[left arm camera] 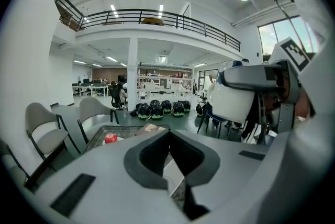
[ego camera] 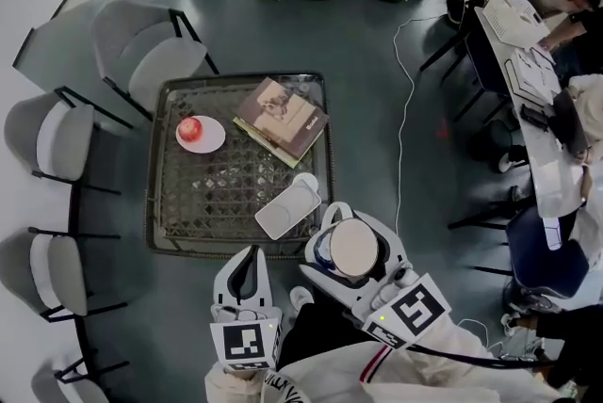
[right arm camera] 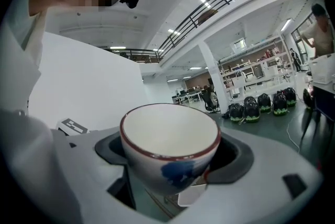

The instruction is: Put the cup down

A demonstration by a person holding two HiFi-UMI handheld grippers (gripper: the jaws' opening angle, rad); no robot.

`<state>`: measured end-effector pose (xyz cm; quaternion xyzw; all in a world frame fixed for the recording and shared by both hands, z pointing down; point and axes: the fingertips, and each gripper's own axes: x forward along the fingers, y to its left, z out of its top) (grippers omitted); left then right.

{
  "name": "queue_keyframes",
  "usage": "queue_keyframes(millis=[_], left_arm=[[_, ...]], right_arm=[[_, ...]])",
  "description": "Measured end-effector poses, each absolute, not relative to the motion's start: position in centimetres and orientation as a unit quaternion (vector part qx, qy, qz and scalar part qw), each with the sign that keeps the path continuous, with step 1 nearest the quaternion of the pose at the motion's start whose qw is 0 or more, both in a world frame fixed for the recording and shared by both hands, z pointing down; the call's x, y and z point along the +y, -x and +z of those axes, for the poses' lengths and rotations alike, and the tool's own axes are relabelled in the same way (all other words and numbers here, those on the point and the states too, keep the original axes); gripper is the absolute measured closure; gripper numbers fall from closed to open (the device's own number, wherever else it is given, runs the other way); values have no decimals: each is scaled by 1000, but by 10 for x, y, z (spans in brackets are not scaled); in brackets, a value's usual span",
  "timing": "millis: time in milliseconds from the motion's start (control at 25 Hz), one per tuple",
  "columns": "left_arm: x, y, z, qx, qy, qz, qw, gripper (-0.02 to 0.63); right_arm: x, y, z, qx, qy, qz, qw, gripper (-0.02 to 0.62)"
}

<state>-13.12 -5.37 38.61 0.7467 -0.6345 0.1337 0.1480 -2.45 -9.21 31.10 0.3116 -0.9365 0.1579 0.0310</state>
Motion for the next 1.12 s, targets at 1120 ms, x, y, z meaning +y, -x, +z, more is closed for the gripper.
queue_keyframes(millis=[1120], left_arm=[[-147, 146, 544, -647, -714, 162, 213, 596]], right_arm=[[-193, 64, 499, -942, -289, 127, 116, 178]])
